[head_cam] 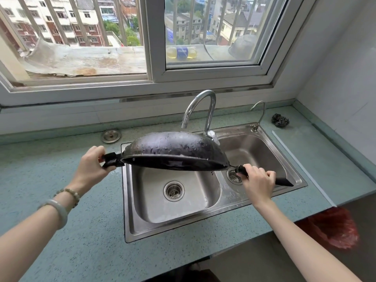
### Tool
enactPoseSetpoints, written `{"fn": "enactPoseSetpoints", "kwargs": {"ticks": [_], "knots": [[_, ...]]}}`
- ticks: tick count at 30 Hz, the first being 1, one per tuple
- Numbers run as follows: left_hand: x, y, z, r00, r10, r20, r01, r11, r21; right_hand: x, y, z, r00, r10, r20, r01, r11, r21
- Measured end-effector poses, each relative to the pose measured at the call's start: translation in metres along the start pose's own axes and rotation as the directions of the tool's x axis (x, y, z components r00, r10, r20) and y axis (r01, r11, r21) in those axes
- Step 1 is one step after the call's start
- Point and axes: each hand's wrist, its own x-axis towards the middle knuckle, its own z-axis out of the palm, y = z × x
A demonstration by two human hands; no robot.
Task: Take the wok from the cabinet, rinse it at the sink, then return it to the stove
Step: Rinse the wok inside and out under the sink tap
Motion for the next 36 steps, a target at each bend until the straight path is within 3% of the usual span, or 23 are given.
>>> {"fn": "enactPoseSetpoints", "kwargs": {"ticks": [3, 9, 14, 20, 26, 31, 36], "knots": [[-0.005, -0.004, 0.005, 0.999, 0.000, 0.052, -0.001, 1.000, 0.030, -0.002, 0.000, 0.005, 0.998, -0.012, 0.059, 0.012, 1.000, 0.001], [0.001, -0.005, 0.001, 0.999, -0.013, 0.029, 0.012, 1.000, 0.020, 0.002, 0.000, 0.001, 0.999, -0.040, -0.035, 0.041, 0.999, 0.017], [-0.005, -0.011, 0.006, 0.997, -0.029, 0.075, 0.027, 0.999, 0.025, 0.003, 0.002, 0.013, 0.998, -0.041, 0.049, 0.041, 0.999, -0.003], [-0.002, -0.010, -0.001, 1.000, -0.028, -0.014, 0.028, 1.000, -0.006, 0.003, -0.003, 0.003, 0.995, -0.056, -0.083, 0.058, 0.998, 0.027], [-0.012, -0.013, 0.002, 0.997, -0.034, 0.071, 0.032, 0.999, 0.023, 0.008, 0.000, 0.009, 0.990, -0.121, -0.068, 0.122, 0.993, 0.007], [-0.013, -0.011, 0.000, 0.999, -0.042, -0.004, 0.042, 0.999, 0.011, 0.007, -0.005, 0.003, 0.993, -0.067, -0.102, 0.070, 0.997, 0.021], [-0.018, -0.014, 0.002, 0.996, -0.035, 0.086, 0.032, 0.999, 0.035, 0.004, 0.000, 0.012, 0.991, -0.123, -0.043, 0.124, 0.992, 0.016]]}}
